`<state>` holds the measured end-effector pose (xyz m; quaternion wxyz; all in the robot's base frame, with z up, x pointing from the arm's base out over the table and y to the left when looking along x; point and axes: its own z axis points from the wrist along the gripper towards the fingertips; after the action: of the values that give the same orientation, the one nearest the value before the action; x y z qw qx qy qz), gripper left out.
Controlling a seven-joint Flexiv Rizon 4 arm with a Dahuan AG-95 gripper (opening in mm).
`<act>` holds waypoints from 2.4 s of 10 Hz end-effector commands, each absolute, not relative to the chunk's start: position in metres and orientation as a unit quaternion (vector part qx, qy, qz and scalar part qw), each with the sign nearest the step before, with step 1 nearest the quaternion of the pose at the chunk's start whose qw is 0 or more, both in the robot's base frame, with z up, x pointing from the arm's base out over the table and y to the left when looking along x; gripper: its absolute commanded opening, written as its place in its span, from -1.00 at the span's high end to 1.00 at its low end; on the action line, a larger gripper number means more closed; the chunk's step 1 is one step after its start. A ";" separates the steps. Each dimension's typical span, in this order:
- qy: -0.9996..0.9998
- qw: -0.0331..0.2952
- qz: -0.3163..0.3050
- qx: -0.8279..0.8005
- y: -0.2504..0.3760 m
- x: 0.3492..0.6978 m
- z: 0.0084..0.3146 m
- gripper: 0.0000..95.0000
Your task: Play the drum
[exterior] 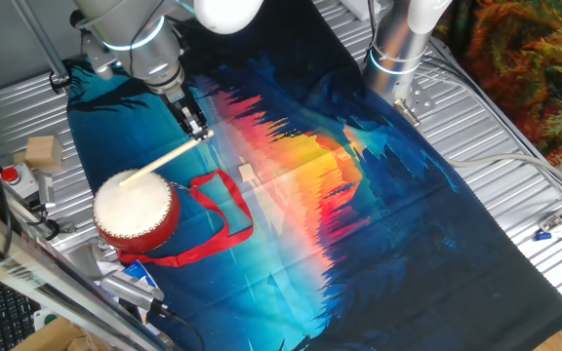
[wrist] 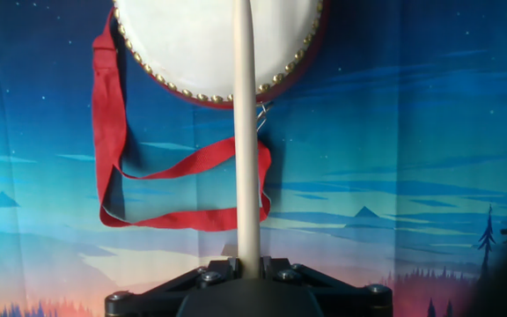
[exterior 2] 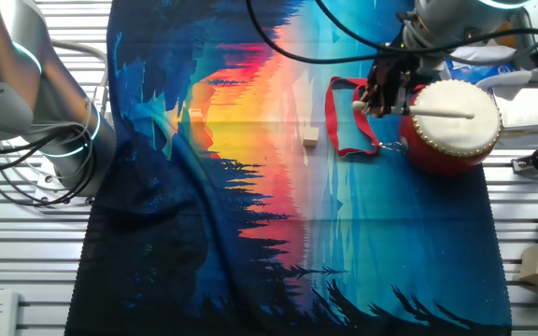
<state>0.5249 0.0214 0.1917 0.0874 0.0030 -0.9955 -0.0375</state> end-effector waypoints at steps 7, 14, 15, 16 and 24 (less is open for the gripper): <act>-0.996 0.088 -0.034 0.009 0.022 0.526 0.193 1.00; -0.992 0.118 -0.052 0.010 0.022 0.527 0.188 1.00; -0.992 0.118 -0.053 0.009 0.022 0.528 0.183 1.00; -0.992 0.112 -0.060 0.004 0.024 0.530 0.171 1.00; -0.992 0.118 -0.047 -0.003 0.023 0.527 0.199 1.00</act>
<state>0.5280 0.0228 0.1991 0.1184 -0.0028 -0.9919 -0.0469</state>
